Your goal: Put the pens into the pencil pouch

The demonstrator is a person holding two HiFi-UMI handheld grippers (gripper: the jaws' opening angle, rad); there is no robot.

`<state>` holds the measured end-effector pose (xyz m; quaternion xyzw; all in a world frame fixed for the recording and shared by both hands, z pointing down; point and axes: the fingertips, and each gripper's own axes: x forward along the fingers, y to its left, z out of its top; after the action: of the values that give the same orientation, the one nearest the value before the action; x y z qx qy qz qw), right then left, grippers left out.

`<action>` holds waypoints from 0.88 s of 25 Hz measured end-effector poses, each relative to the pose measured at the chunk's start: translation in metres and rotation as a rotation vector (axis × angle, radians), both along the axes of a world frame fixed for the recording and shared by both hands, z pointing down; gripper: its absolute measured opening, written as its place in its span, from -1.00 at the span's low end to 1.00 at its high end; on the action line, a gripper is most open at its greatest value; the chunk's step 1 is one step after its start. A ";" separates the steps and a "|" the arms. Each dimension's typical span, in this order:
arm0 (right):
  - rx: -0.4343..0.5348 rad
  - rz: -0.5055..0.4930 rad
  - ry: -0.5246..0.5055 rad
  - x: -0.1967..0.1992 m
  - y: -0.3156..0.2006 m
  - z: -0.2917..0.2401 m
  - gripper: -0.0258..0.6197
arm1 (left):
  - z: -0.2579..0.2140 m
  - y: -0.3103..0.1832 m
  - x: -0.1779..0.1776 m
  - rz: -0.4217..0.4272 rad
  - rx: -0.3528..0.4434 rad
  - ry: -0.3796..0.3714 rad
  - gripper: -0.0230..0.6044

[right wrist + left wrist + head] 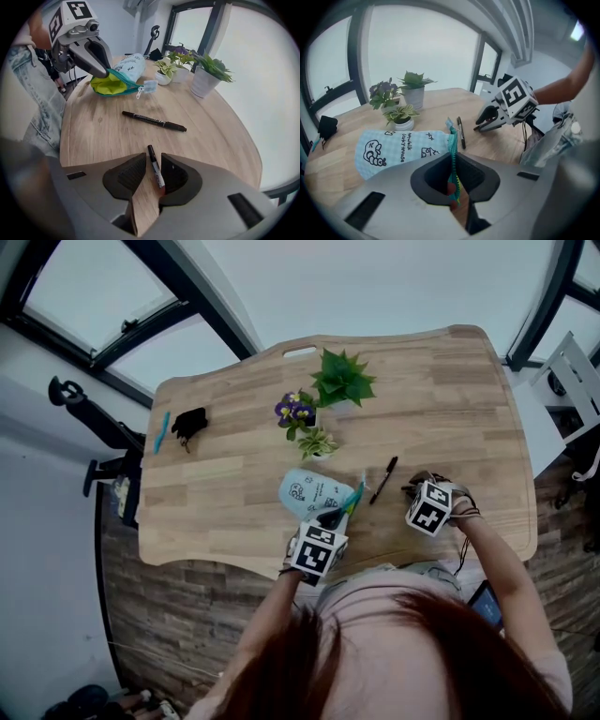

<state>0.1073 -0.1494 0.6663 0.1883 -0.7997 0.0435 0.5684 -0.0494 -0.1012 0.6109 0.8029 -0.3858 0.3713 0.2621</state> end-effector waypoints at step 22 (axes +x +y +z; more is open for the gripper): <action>-0.084 0.326 -0.187 0.010 -0.009 -0.024 -0.82 | -0.079 -0.034 0.013 -0.232 -0.050 0.493 -0.85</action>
<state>0.1169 -0.1588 0.6422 0.2865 -0.8056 0.1856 0.4843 -0.0359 -0.1354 0.5321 0.8127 -0.3905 0.1417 0.4086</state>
